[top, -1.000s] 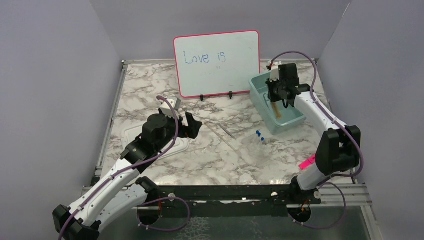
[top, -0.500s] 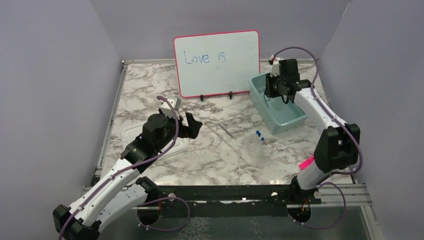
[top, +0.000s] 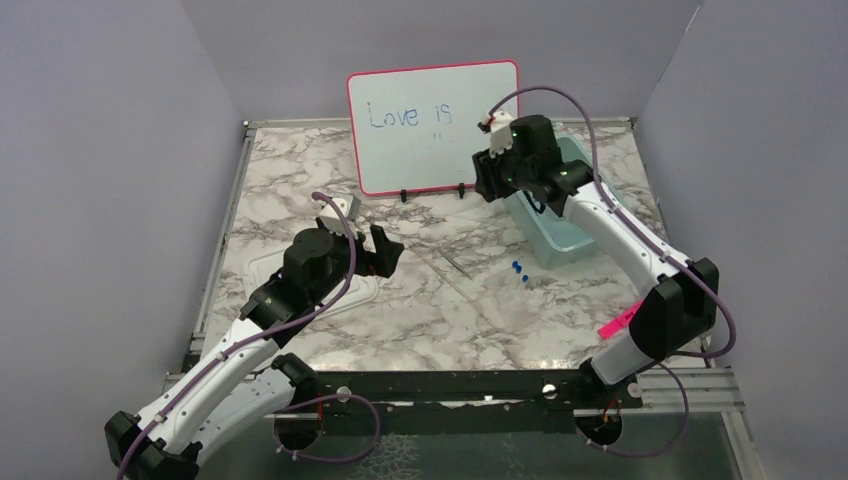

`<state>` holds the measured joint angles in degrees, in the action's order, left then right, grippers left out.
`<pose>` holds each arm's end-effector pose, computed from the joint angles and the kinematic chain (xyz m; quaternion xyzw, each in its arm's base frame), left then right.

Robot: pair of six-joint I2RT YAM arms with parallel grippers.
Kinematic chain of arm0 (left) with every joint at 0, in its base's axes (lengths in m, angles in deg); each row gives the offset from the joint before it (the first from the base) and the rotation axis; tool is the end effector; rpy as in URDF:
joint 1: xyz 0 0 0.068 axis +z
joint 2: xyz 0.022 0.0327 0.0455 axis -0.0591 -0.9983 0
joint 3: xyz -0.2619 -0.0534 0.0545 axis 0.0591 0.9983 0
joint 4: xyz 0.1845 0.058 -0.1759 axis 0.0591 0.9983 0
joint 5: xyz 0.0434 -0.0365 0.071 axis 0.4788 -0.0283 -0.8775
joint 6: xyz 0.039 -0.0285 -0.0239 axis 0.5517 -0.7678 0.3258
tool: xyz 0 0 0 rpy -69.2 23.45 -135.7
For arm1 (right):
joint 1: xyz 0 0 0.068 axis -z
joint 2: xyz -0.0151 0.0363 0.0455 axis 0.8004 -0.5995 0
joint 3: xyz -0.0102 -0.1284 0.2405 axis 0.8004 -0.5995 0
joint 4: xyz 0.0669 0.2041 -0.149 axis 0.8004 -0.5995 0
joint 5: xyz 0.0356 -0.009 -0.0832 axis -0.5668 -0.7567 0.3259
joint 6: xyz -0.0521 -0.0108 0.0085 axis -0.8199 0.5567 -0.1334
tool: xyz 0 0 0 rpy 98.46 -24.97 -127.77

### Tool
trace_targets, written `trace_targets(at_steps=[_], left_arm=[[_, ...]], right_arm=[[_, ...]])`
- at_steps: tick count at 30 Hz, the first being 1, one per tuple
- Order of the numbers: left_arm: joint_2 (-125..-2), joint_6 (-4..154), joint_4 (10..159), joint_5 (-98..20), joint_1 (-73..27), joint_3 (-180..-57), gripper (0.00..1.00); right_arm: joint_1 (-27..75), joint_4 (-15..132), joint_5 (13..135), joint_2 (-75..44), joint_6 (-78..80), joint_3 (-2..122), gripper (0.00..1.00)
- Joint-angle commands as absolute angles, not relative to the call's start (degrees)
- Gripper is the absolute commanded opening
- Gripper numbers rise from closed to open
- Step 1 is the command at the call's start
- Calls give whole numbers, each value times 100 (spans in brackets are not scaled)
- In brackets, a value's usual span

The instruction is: Organize the chemistry lab equipment

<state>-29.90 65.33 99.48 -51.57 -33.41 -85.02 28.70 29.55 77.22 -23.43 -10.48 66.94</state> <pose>0.1429 -0.1034 0.3076 0.0823 0.7925 -0.2681 0.5415 0.3215 0.1495 0.3452 -0.2403 0.8573 0.1146 0.4407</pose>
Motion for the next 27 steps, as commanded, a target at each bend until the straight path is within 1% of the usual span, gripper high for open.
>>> trace_targets(at_steps=[1,5,9,14,21,27], left_arm=[[-2915,6532,9886,-5307,-3307,-8494,93],[-2939,6533,9886,-5327,-3309,-8484,93],[-3001,6550,9886,-5341,-3309,-8482,94],[-3118,6556,9881,-5336,-3304,-8501,94],[-3223,6573,9903,-5353,-3309,-8502,94],[-3310,6607,9912,-5345,-3308,-8521,94]], right_arm=[[2363,3064,7928,-2768,-1438,6727,56],[2249,3125,7995,-3351,-1529,6775,58],[2249,3322,8448,-3898,-1949,6716,58],[2254,3156,8753,-4540,-2513,6992,54],[2311,3034,8445,-5109,-2914,7271,48],[2449,2563,8104,-5670,-3032,7798,42]])
